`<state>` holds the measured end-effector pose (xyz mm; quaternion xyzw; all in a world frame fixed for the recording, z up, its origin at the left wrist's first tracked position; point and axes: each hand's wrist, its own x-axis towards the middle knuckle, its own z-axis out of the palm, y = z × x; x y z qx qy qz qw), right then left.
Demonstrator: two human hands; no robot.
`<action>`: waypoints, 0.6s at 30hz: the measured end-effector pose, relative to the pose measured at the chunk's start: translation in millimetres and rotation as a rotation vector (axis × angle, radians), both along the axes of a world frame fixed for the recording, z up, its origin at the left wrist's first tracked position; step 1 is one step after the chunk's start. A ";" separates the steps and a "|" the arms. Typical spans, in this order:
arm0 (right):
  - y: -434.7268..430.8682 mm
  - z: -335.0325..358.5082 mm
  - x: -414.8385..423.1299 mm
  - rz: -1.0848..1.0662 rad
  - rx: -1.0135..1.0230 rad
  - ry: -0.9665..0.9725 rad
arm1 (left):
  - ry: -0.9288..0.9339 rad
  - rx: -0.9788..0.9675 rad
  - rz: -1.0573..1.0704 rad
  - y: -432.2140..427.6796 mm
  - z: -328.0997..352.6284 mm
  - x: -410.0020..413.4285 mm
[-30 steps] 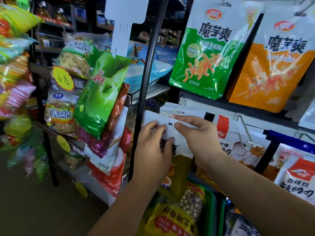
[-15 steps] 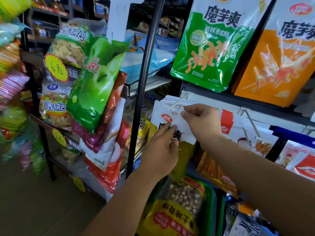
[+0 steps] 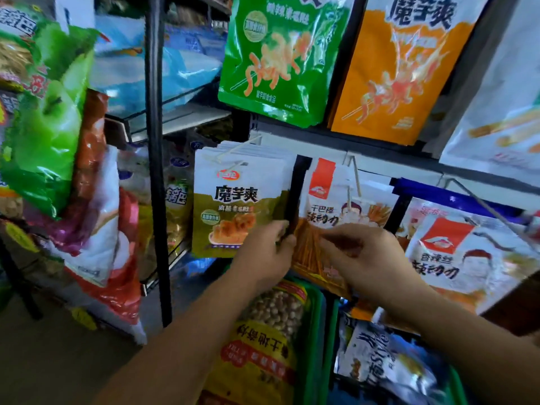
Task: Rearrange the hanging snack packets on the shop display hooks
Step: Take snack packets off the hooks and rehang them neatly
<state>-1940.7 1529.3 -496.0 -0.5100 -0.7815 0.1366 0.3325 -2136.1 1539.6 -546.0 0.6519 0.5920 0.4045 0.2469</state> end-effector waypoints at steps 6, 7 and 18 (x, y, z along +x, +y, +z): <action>-9.9 10.0 60.5 -0.117 0.021 0.210 | -0.210 -0.021 -0.038 -5.0 5.0 49.3; -14.6 8.4 73.2 -0.144 0.014 0.280 | -0.216 -0.032 -0.072 -5.1 6.1 59.9; -43.1 -27.7 180.1 -0.599 0.014 0.543 | -0.195 -0.055 -0.305 -17.2 -8.6 176.2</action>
